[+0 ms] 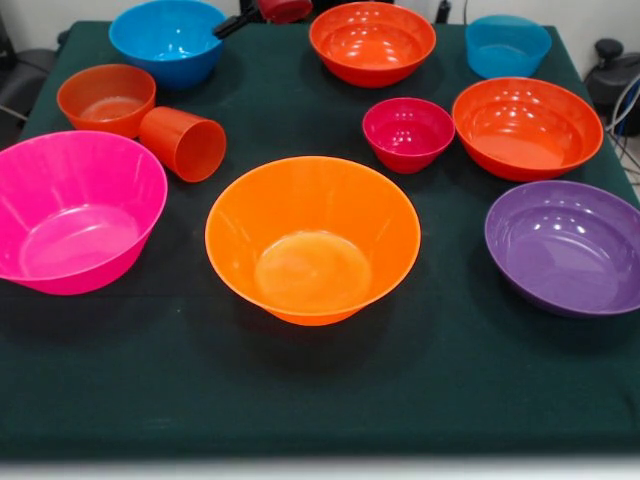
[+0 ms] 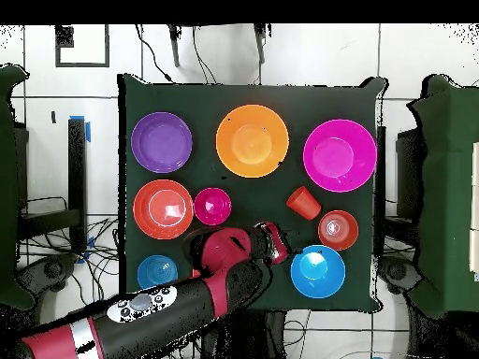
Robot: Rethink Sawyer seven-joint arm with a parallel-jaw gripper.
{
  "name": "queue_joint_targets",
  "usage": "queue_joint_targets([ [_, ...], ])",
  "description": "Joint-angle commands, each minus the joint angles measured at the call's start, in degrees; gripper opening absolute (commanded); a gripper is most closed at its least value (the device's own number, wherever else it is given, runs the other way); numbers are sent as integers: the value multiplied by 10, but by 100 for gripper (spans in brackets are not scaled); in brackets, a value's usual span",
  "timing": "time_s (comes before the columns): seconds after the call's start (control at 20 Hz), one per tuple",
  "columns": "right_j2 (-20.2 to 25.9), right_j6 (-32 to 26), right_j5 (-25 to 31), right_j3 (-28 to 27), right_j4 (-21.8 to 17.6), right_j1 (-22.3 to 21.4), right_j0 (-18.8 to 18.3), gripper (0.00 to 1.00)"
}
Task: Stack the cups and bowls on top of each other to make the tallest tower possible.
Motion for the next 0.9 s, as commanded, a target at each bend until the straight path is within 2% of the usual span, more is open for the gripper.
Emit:
queue_joint_targets([
  [0.05,48,177,75,-80,38,47,21,100],
  [0.2,30,172,73,-92,36,69,30,100],
  [0.35,19,164,88,-100,27,70,28,100],
  [0.6,3,164,80,-117,28,87,29,100],
  [0.9,5,148,51,-126,27,88,18,100],
])
